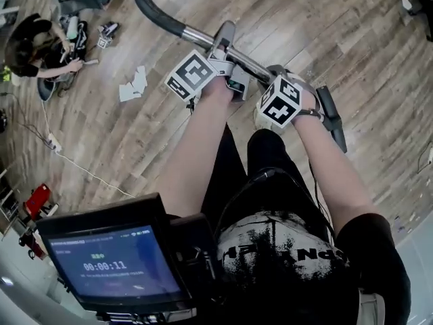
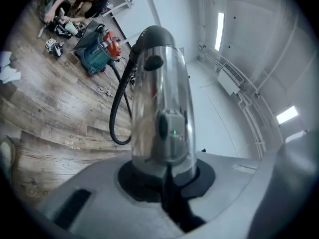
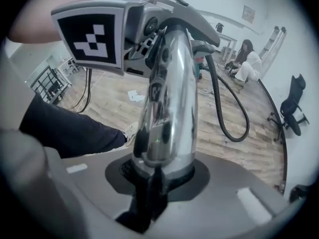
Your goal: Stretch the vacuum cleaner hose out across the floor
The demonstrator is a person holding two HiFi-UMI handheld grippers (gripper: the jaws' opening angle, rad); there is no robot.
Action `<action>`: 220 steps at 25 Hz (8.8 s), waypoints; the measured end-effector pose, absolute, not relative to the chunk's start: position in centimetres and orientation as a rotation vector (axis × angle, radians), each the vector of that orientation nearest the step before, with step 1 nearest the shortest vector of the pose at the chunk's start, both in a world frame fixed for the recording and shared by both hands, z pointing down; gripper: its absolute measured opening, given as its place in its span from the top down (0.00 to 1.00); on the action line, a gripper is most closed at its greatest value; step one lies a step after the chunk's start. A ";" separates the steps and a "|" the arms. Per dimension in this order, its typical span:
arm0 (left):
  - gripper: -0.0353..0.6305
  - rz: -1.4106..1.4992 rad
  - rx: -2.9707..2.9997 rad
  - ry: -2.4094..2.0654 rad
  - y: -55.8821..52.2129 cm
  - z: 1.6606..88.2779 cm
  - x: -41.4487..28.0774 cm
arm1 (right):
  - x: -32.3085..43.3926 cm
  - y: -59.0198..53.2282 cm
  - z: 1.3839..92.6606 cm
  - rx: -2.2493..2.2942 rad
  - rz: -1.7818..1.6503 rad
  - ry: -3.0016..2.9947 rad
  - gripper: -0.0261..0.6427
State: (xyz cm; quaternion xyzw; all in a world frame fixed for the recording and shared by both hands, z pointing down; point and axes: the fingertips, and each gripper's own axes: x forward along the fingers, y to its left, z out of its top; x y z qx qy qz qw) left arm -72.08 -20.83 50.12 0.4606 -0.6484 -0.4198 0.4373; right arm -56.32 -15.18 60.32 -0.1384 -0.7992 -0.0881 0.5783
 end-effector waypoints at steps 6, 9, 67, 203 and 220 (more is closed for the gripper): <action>0.88 -1.001 1.183 -1.649 -21.2 37.7 -67.1 | -51.1 -15.4 48.9 -0.328 -0.250 -1.911 0.79; 0.88 -1.013 1.225 -1.641 -21.9 33.3 -65.5 | -49.7 -16.3 45.0 -0.281 -0.252 -1.941 0.83; 0.88 -1.012 1.537 -1.367 -18.3 26.4 -39.9 | -24.1 -10.8 40.1 0.045 -0.155 -1.971 0.86; 0.88 -1.051 1.364 -1.181 0.4 35.3 37.0 | 53.8 9.9 45.7 0.027 -0.012 -1.814 0.86; 0.88 -1.083 1.392 -1.342 0.1 33.5 50.4 | 67.7 7.8 45.0 -0.088 -0.122 -1.894 0.86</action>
